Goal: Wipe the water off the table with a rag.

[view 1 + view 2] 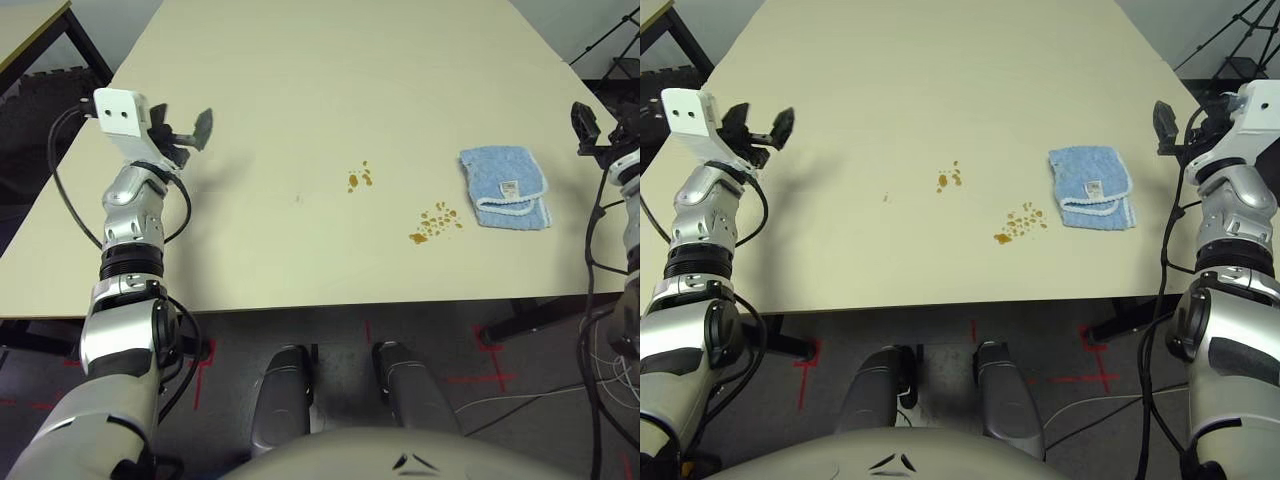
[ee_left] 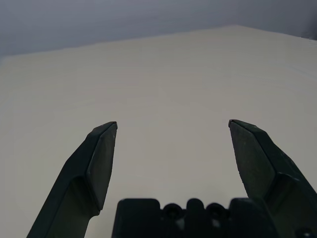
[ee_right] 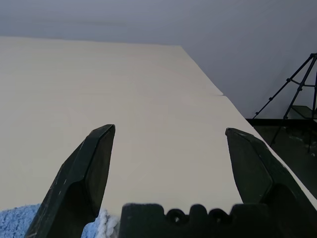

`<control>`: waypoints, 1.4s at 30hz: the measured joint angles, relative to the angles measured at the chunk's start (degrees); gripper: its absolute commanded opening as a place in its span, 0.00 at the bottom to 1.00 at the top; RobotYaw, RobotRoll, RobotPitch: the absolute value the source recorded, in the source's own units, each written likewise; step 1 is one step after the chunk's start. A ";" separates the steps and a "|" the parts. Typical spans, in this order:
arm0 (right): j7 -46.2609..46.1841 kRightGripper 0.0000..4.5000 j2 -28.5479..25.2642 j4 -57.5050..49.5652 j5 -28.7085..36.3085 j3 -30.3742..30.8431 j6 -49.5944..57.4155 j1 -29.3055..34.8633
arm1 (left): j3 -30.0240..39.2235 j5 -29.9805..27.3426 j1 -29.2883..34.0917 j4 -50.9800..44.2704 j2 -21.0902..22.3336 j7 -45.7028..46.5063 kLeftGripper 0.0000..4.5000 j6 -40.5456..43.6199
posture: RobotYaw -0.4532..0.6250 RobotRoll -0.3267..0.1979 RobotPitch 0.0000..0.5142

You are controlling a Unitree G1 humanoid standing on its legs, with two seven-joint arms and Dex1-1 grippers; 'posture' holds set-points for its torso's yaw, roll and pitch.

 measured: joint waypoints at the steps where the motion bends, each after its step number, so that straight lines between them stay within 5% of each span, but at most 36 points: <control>1: 0.01 0.99 0.03 0.00 -0.01 0.02 0.00 -0.04 | -1.07 -0.42 0.91 -1.82 0.95 -3.37 1.00 1.61 | 0.31 0.62 0.24; 11: -0.01 0.99 0.19 0.02 0.00 -0.05 0.77 0.07 | -5.90 -5.20 7.70 -15.55 6.32 -24.84 1.00 13.28 | 0.31 0.62 0.24; 27: 15.23 0.99 -5.08 -7.27 0.43 6.77 39.88 -0.71 | -6.40 -5.08 8.39 -15.70 5.53 -24.94 1.00 13.52 | 0.30 0.62 0.27; 42: 12.21 0.99 -2.23 -6.76 -3.05 9.74 45.15 -0.21 | -6.32 -5.13 10.98 -18.14 5.23 -22.83 1.00 13.69 | 0.33 0.62 0.28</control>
